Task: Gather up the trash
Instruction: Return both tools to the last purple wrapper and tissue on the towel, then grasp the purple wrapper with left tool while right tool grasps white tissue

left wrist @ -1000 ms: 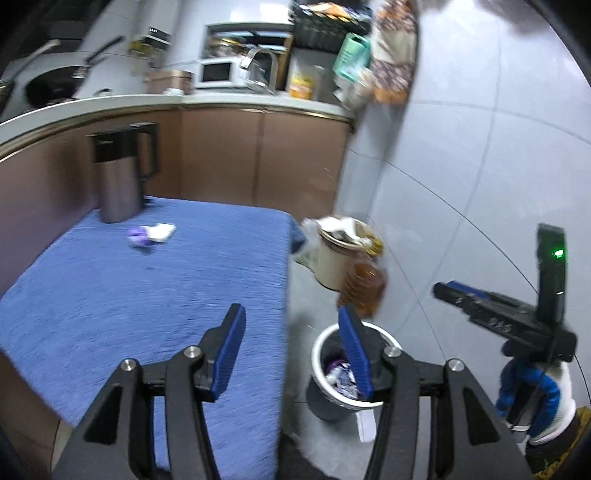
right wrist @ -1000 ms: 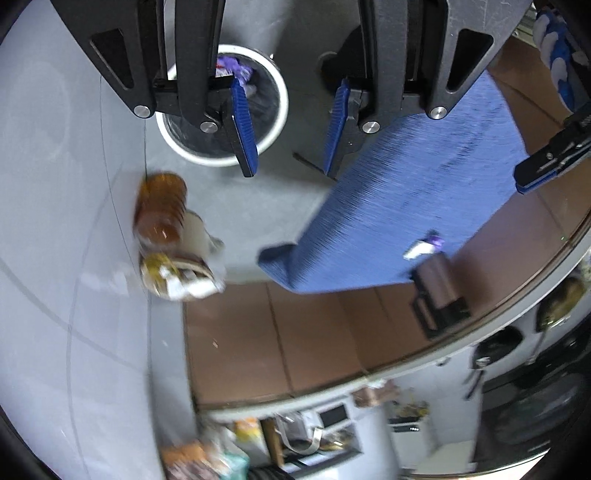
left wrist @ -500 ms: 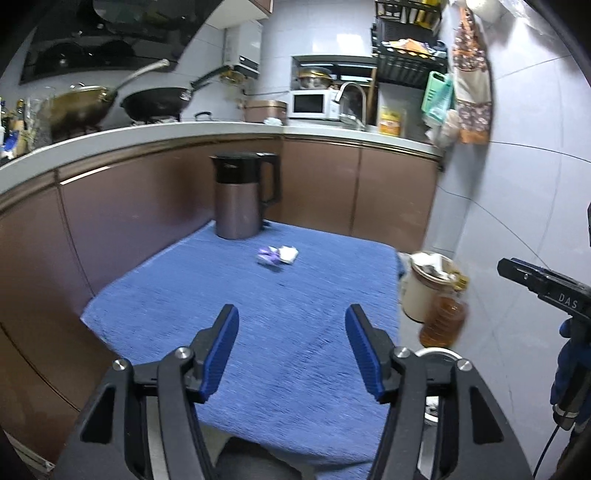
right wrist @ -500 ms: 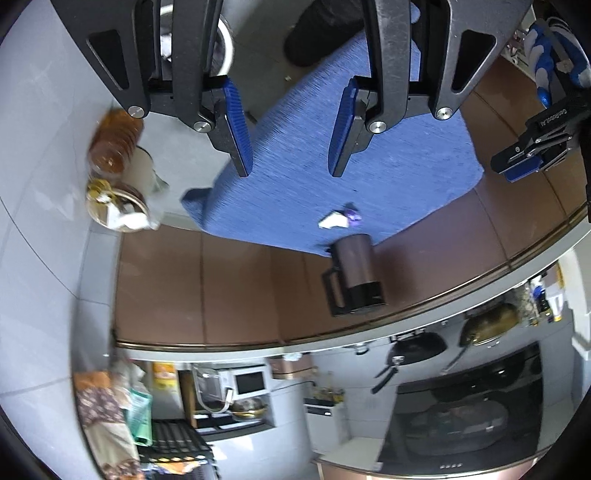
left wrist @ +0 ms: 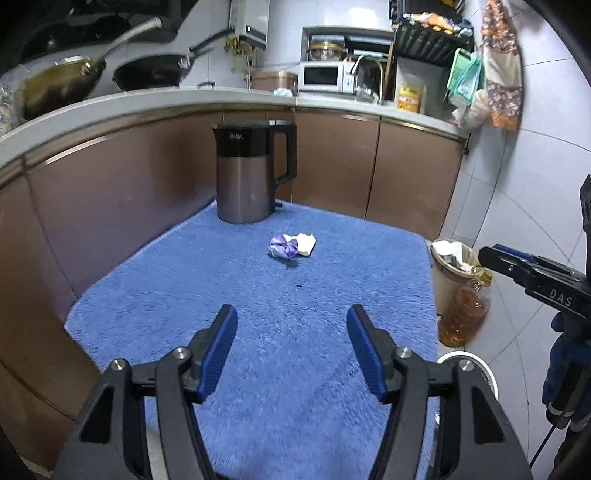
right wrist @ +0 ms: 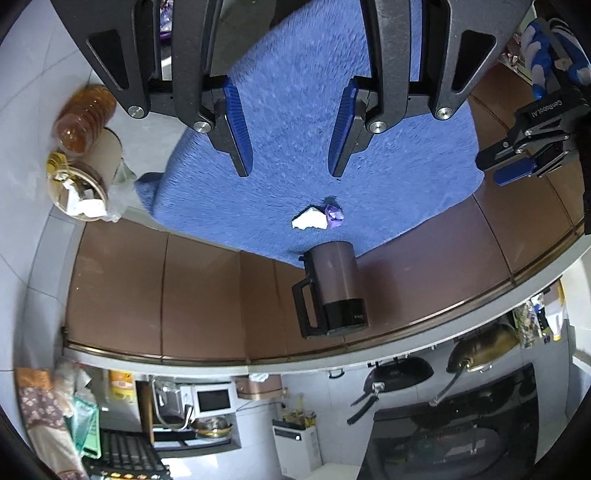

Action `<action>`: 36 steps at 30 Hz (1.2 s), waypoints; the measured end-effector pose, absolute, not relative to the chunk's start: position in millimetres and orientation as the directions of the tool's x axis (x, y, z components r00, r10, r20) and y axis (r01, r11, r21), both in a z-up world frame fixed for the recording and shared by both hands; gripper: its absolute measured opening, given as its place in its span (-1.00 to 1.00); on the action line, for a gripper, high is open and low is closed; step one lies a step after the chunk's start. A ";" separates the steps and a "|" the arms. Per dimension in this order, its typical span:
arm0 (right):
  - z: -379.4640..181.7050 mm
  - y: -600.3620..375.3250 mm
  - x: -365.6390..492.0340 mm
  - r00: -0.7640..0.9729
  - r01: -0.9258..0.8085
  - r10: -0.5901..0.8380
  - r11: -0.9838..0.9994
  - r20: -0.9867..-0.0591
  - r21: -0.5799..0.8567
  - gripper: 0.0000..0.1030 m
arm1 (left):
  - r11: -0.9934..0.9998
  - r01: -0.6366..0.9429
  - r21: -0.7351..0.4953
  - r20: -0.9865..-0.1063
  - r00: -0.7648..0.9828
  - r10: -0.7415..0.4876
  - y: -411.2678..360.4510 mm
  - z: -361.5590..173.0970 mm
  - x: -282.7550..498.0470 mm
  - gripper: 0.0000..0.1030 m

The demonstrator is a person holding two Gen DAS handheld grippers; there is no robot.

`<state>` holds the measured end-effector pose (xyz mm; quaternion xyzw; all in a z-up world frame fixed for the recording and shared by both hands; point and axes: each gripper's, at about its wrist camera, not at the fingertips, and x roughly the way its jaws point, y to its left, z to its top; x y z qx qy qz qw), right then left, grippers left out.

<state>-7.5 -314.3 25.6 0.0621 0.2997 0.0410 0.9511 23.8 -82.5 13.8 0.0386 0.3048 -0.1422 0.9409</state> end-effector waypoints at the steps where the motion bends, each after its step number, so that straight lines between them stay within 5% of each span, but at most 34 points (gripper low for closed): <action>1: 20.5 -314.9 3.2 0.812 -0.045 0.121 0.988 -0.571 0.146 -0.18 | 0.956 0.292 -0.015 -0.595 0.766 -0.243 -85.8 8.2 37.2 0.18; 17: -66.5 -310.9 208.4 0.719 -0.088 0.261 0.954 -0.644 0.287 -0.18 | 0.935 0.330 -0.129 -0.700 0.637 -0.321 -124.1 -84.2 253.8 0.20; 27: -120.8 -281.2 314.4 0.609 -0.085 0.316 0.938 -0.728 0.336 -0.17 | 0.943 0.227 -0.243 -0.755 0.566 -0.330 -102.6 -120.9 317.0 0.17; 33: -138.5 -258.5 332.2 0.567 -0.094 0.294 0.951 -0.769 0.294 -0.19 | 0.934 0.239 -0.264 -0.746 0.564 -0.355 -102.0 -123.7 313.3 -0.30; 35: -139.6 -254.4 330.5 0.566 -0.107 0.297 0.951 -0.769 0.289 -0.74 | 0.927 0.249 -0.280 -0.742 0.557 -0.373 -101.6 -124.7 312.1 -0.50; 36: -140.7 -253.0 330.1 0.560 -0.115 0.309 0.948 -0.769 0.297 -0.82 | 0.926 0.251 -0.282 -0.742 0.555 -0.376 -100.7 -124.0 309.9 -0.57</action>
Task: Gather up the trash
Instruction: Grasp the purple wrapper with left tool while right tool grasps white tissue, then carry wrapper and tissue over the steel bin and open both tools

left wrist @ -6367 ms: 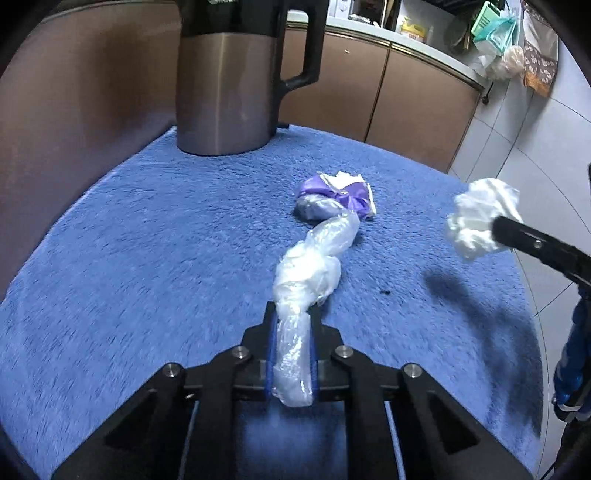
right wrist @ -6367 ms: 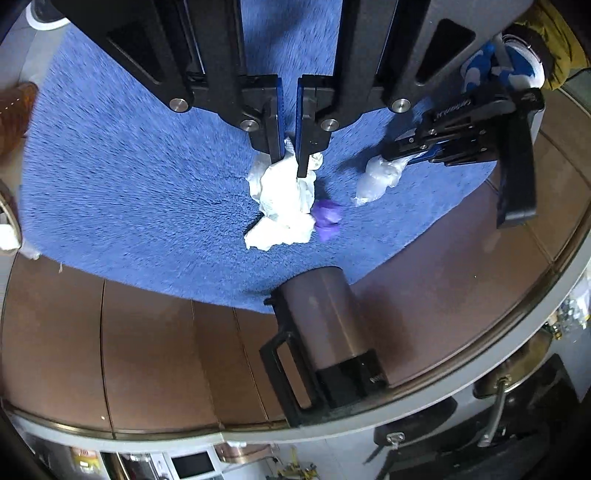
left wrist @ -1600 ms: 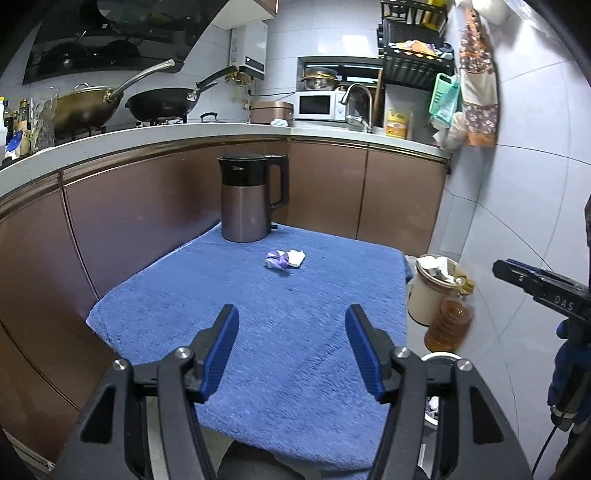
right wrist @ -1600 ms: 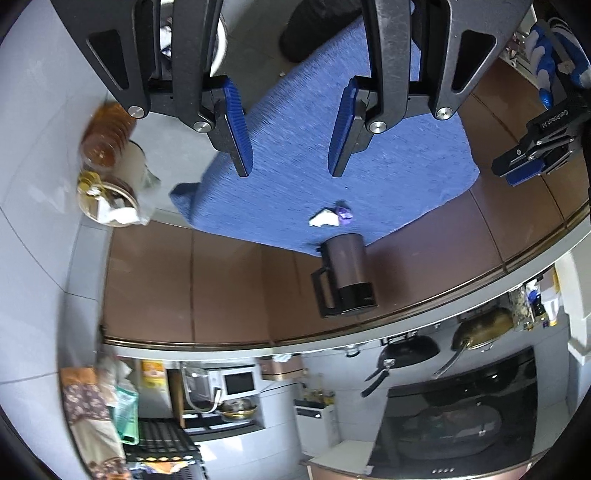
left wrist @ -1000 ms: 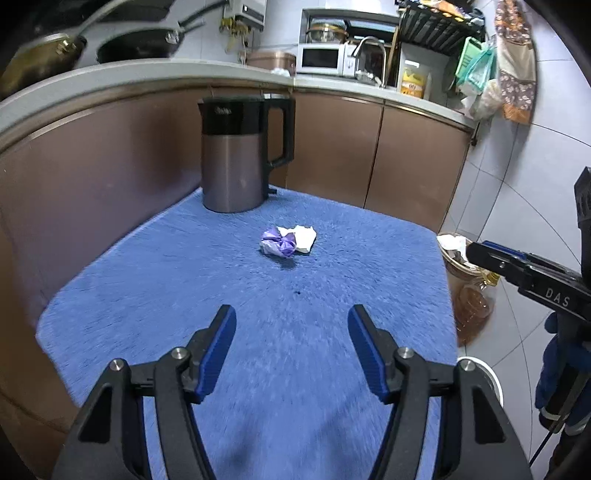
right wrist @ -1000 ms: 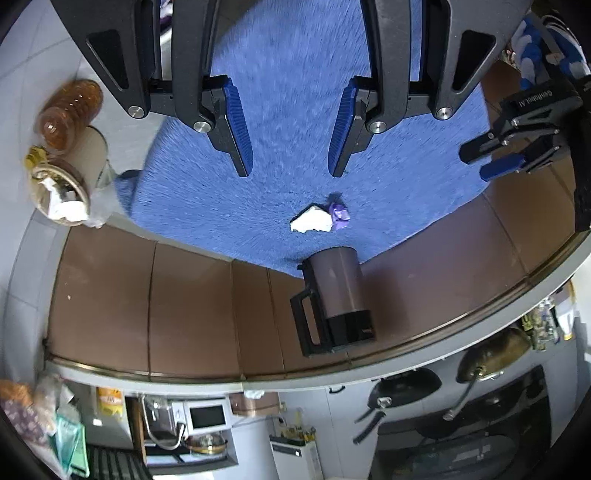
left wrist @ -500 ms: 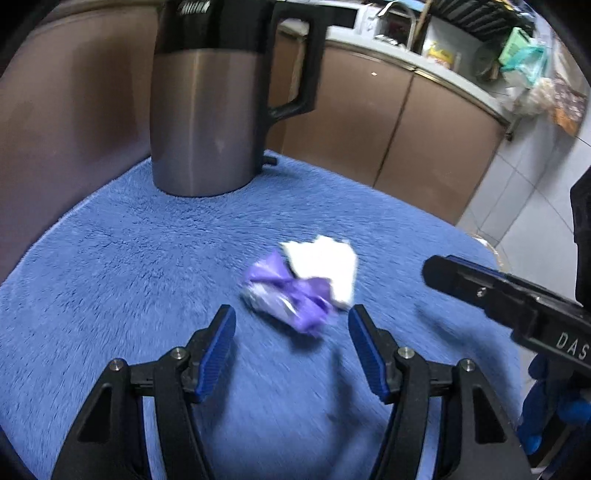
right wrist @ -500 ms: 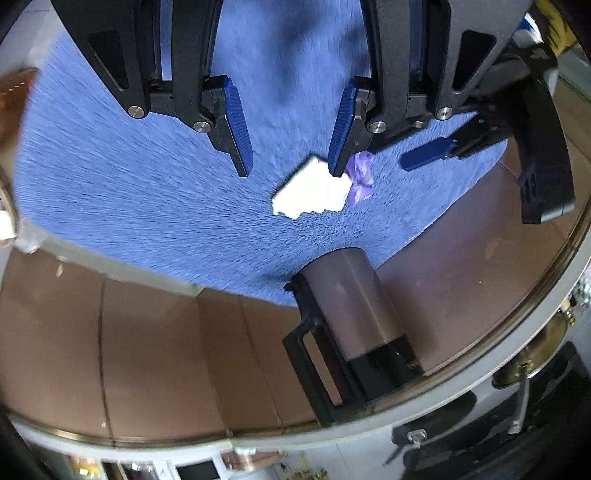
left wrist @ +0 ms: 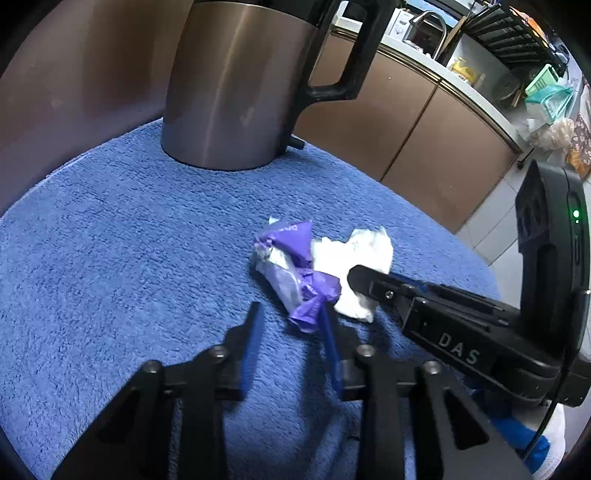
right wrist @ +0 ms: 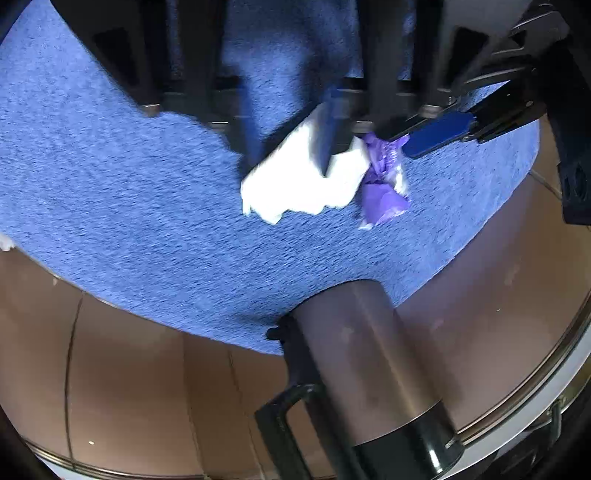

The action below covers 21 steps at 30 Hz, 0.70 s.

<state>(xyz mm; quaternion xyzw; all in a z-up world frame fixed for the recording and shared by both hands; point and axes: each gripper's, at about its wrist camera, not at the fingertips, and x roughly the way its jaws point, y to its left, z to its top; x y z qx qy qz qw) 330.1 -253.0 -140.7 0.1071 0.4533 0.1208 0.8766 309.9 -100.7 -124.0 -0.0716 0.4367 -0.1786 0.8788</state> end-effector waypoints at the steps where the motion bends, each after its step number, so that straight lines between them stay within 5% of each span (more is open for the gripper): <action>1: -141.4 -251.9 329.0 0.558 -0.118 0.312 0.947 -0.769 0.298 -0.82 | 0.924 0.254 -0.286 -0.741 0.552 -0.381 -100.5 -123.8 309.0 -0.71; 5: -134.7 -256.8 317.6 0.588 -0.111 0.316 0.943 -0.744 0.313 -0.88 | 0.919 0.258 -0.298 -0.736 0.550 -0.394 -96.5 -121.1 303.6 -0.91; 21: -75.8 -284.0 220.1 0.685 -0.105 0.321 0.932 -0.654 0.347 -0.88 | 0.908 0.326 -0.265 -0.662 0.623 -0.417 -77.8 -56.0 212.4 -0.97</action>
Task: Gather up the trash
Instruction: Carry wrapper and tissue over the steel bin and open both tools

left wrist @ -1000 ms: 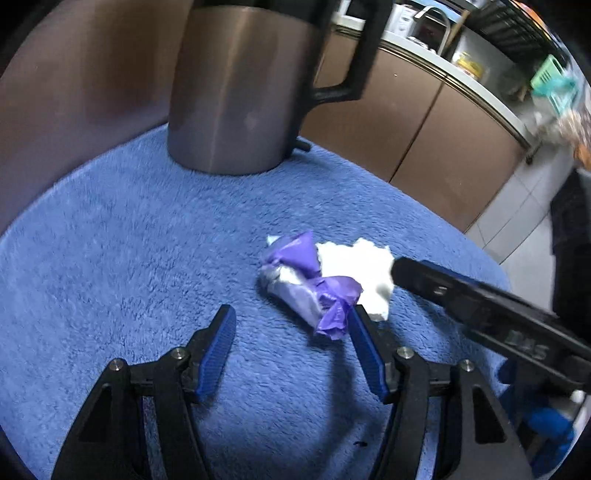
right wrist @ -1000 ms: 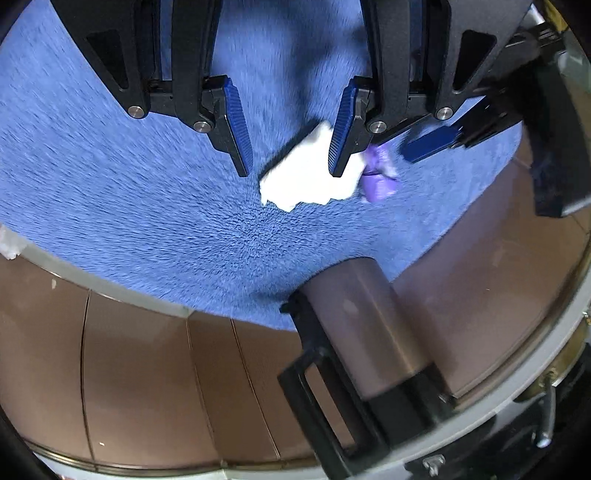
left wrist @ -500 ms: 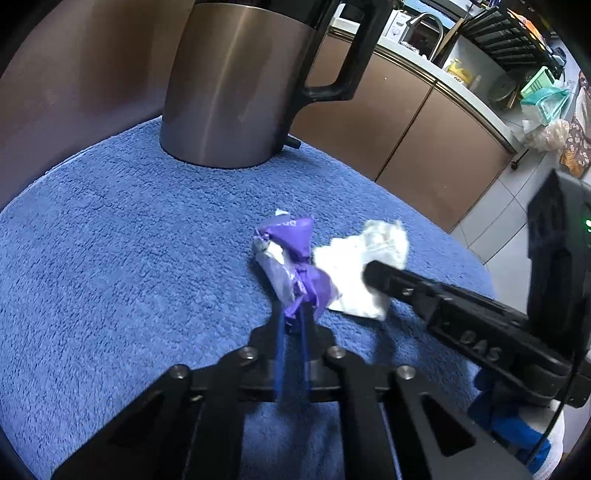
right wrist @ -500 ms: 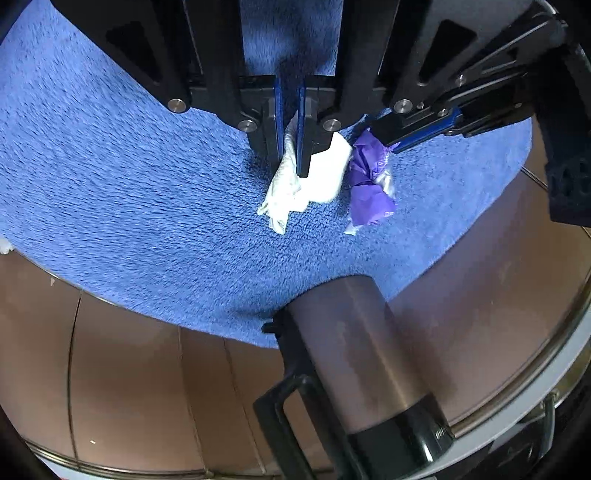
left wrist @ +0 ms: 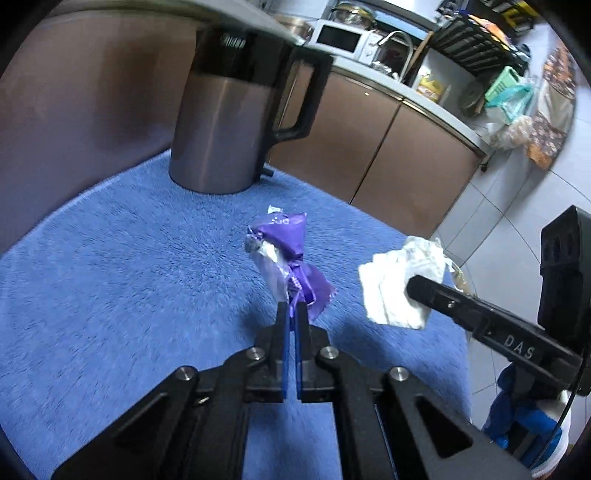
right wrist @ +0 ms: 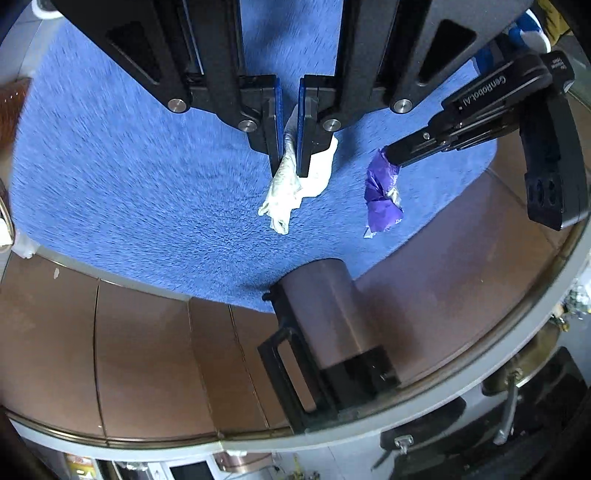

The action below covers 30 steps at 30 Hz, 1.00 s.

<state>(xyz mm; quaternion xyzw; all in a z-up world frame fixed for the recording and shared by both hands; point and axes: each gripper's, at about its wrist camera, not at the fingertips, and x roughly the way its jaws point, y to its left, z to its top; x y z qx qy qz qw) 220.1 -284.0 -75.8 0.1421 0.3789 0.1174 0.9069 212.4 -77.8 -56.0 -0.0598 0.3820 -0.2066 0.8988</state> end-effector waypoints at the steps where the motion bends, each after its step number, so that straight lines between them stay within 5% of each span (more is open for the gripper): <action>1: -72.5 -285.0 210.8 0.691 -0.106 0.323 0.930 -0.646 0.352 -0.88 | 0.908 0.331 -0.257 -0.657 0.629 -0.415 -77.3 -51.5 205.3 -0.97; 19: 30.5 -341.7 -12.9 0.837 -0.027 0.189 0.951 -0.514 0.306 -0.88 | 0.850 0.494 -0.183 -0.513 0.689 -0.511 -102.5 52.0 25.8 -0.97; 30: 50.8 -394.7 -116.4 0.878 0.135 0.008 0.955 -0.478 0.264 -0.88 | 0.752 0.637 -0.167 -0.494 0.606 -0.623 -175.5 70.0 -44.9 -0.97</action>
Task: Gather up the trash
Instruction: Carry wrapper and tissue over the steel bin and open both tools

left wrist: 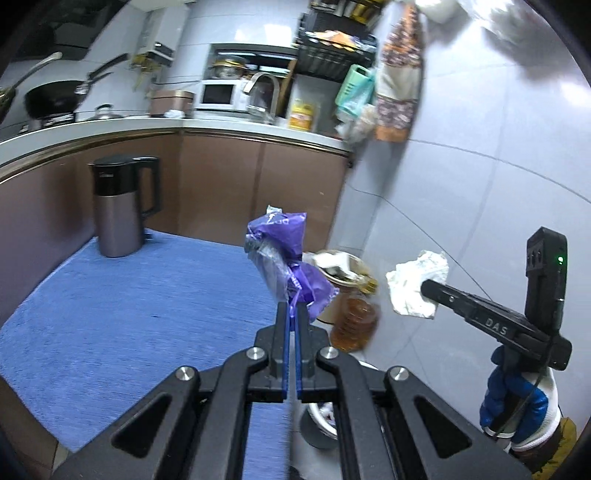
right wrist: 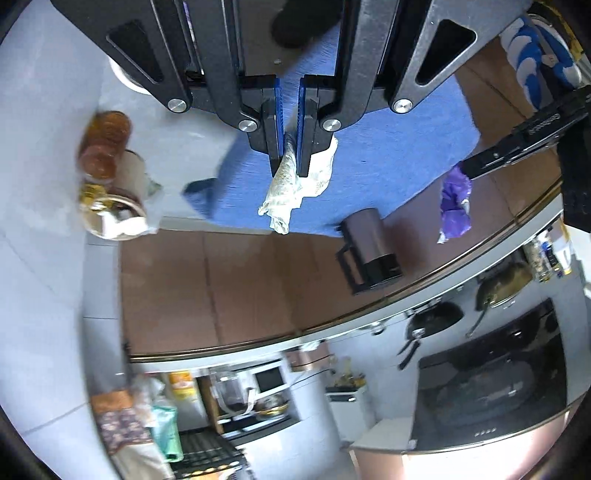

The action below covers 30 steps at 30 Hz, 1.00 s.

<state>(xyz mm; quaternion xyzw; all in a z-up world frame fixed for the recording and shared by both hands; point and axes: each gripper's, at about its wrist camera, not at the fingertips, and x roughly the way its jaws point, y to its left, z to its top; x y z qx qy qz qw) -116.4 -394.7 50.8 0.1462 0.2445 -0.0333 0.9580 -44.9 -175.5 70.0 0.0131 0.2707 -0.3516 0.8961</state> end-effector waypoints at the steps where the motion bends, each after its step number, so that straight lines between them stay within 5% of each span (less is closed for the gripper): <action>1: 49.8 -400.8 -123.7 0.878 0.154 -0.010 0.953 -0.478 0.263 -0.88 | 0.741 0.652 -0.164 -0.500 0.592 -0.632 -185.4 68.0 -49.2 -0.97; 12: -10.7 -470.4 -165.6 0.783 0.401 -0.204 0.888 -0.588 0.226 -0.88 | 0.616 0.775 -0.139 -0.645 0.401 -0.651 -300.3 6.0 -66.2 -0.97; 30: -179.9 -547.5 -120.9 0.546 0.557 -0.152 0.801 -0.824 0.221 -0.74 | 0.541 0.802 -0.252 -0.817 0.124 -0.564 -412.0 -131.0 -24.0 -0.93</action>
